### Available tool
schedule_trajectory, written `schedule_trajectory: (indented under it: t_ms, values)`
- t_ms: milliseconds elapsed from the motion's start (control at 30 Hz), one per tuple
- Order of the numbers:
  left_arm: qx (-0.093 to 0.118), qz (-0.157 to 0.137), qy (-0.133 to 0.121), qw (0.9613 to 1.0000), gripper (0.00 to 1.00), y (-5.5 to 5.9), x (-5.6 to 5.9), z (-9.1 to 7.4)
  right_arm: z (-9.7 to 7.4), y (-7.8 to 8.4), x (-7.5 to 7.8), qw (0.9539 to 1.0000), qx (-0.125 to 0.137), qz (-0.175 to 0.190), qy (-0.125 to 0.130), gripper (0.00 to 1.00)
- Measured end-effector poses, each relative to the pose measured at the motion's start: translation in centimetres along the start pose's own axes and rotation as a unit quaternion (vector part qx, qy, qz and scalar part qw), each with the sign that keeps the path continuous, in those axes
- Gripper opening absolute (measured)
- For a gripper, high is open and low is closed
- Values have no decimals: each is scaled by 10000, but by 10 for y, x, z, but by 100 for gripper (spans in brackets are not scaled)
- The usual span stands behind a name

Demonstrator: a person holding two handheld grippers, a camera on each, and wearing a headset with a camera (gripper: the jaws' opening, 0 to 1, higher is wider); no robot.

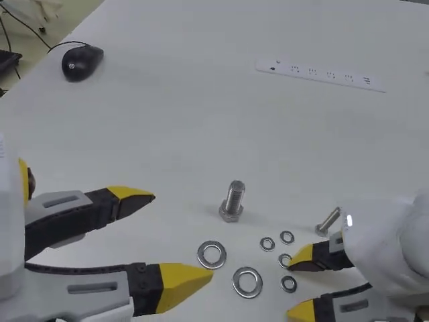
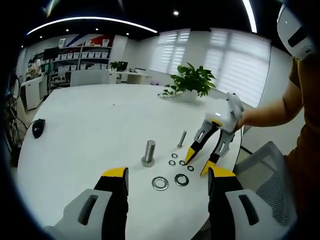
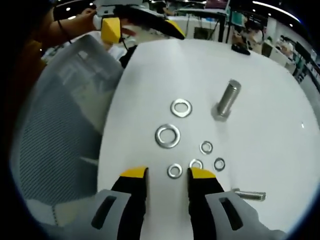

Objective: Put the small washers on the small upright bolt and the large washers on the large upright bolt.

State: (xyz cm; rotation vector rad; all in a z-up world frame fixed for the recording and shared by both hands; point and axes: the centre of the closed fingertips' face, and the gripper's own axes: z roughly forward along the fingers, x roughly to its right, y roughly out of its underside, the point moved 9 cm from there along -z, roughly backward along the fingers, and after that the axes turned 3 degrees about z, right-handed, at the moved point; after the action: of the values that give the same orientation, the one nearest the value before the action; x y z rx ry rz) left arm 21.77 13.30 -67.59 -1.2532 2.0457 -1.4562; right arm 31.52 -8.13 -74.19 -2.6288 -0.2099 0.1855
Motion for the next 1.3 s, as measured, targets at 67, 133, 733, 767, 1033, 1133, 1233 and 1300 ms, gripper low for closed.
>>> schedule_trajectory:
  t_ms: [67, 133, 733, 767, 1033, 1133, 1233, 1300]
  values:
    - [-36, -14, 26, 10000, 64, 1, 0, 0, -1, -1, 2, 9999, -93, -139, 38, 32]
    - [-47, -8, 13, 10000, 64, 1, 0, 0, -2, -2, 4, 9998, -109, -169, 34, 30]
    - [78, -51, -36, 9999, 64, 1, -1, -1, 1, -5, 5, 9953, -551, -792, 68, 20]
    - [69, -54, -30, 10000, 64, 1, -1, -1, 1, -5, 5, 9948, -562, -847, 77, 20]
    - [55, -68, -9, 10000, 64, 2, 0, 0, 2, -6, 4, 9946, -544, -880, 94, 15]
    - [29, -54, -11, 10000, 64, 2, 0, 0, 2, -6, 4, 9944, -573, -879, 95, 15]
    - [37, -60, -14, 10000, 64, 3, 1, 1, 2, -6, 5, 9944, -561, -888, 78, 15]
    - [19, -64, -9, 10000, 64, 3, 1, 1, 2, -7, 6, 9954, -564, -772, 102, 14]
